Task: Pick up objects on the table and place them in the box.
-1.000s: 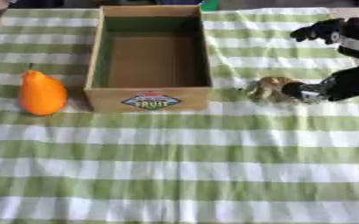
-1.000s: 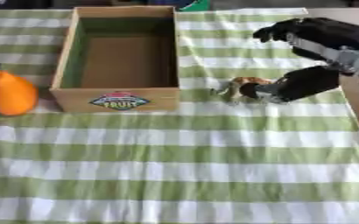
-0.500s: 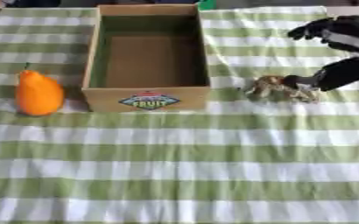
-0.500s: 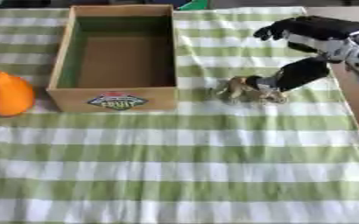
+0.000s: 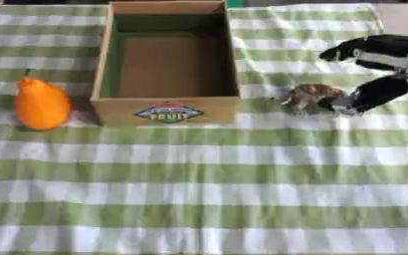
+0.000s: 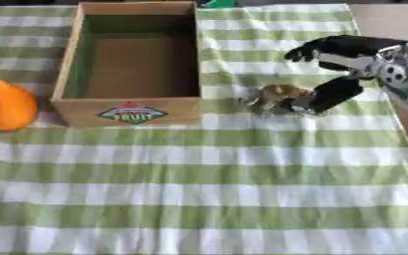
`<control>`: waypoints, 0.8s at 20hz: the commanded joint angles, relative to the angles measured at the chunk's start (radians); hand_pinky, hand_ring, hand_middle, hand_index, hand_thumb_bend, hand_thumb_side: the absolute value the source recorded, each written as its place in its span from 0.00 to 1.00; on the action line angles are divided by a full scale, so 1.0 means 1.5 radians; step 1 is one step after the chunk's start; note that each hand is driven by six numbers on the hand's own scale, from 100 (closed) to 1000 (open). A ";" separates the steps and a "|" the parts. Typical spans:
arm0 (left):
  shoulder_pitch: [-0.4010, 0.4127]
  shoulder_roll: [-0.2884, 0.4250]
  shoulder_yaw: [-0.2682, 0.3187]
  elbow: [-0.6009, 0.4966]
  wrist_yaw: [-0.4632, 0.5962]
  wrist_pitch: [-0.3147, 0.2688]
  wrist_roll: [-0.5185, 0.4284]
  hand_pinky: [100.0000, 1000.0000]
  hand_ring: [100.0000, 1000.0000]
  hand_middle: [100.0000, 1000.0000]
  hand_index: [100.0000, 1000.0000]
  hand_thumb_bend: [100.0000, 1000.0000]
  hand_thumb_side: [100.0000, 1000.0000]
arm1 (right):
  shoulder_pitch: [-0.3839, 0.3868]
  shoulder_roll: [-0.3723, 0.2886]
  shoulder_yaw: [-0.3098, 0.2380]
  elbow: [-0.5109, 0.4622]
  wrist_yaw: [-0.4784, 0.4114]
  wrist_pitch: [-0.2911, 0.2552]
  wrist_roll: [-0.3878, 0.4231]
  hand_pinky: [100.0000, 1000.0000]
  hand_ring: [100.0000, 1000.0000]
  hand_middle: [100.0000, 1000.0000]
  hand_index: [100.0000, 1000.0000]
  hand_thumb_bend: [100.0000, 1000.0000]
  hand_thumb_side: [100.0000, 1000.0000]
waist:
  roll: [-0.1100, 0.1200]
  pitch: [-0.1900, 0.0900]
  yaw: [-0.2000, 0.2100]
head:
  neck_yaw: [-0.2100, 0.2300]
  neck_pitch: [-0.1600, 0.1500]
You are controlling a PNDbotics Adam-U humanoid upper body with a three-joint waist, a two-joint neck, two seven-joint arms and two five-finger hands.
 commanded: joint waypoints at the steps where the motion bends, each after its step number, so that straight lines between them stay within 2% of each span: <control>1: -0.008 0.014 0.004 -0.011 0.004 -0.001 0.003 0.73 0.81 0.74 0.82 0.00 1.00 | -0.011 -0.015 -0.005 0.009 0.011 -0.013 0.013 0.80 0.92 0.88 1.00 0.26 0.51 | -0.001 -0.011 0.000 | -0.002 0.002; 7: -0.008 0.014 0.004 -0.011 0.006 -0.002 0.004 0.73 0.81 0.74 0.81 0.00 1.00 | -0.017 -0.013 -0.010 0.020 0.022 -0.029 0.025 0.79 0.90 0.86 1.00 0.18 0.46 | -0.002 -0.008 -0.001 | -0.002 0.005; 12: -0.008 0.013 0.003 -0.011 0.007 -0.004 0.002 0.73 0.81 0.74 0.81 0.00 1.00 | -0.019 -0.009 -0.004 0.021 0.037 -0.032 0.008 0.76 0.86 0.81 0.93 0.01 0.34 | -0.002 -0.005 0.001 | -0.004 0.004; 16: -0.008 0.012 0.004 -0.011 0.009 -0.004 0.003 0.73 0.81 0.74 0.81 0.00 1.00 | -0.015 -0.008 0.006 0.020 0.045 -0.039 0.008 0.75 0.86 0.80 0.93 0.03 0.34 | -0.003 -0.003 0.003 | -0.005 0.005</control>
